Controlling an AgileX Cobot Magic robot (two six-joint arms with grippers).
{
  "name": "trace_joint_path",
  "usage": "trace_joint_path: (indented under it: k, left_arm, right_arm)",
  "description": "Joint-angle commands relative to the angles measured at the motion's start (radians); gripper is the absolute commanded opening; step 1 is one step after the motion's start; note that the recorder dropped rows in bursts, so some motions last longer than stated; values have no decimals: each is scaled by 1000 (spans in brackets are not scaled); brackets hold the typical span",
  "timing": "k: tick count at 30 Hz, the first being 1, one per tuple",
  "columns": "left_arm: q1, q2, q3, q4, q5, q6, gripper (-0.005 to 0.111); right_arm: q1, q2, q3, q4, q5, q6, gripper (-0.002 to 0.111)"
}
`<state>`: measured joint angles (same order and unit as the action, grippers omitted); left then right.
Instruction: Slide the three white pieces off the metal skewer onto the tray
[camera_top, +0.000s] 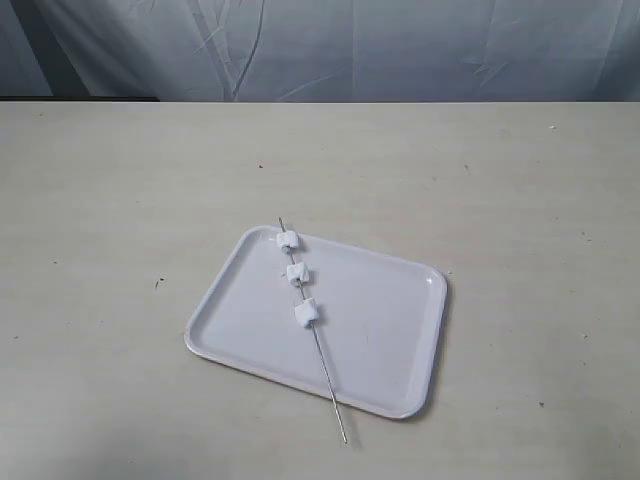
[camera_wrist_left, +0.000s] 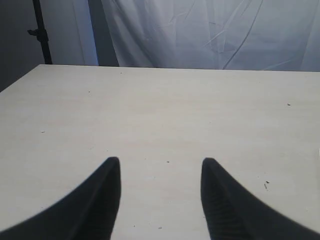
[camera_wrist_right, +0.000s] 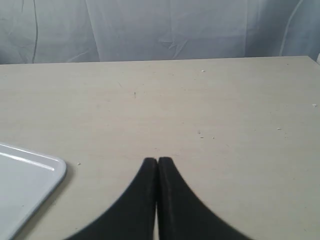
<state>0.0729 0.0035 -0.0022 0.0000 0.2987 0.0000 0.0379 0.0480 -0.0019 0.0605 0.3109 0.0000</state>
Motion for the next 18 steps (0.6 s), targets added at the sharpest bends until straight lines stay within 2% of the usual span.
trace_joint_path:
  k: [1, 15, 18]
  left_arm:
    - [4, -4, 2, -6, -13, 0, 48]
    - [4, -4, 2, 18, -11, 0, 48]
    - [4, -4, 2, -22, -36, 0, 48]
  right_arm:
    - [-6, -3, 2, 4, -8, 0, -1]
    - [-6, -3, 2, 4, -8, 0, -1]
    - [-6, -3, 2, 4, -8, 0, -1]
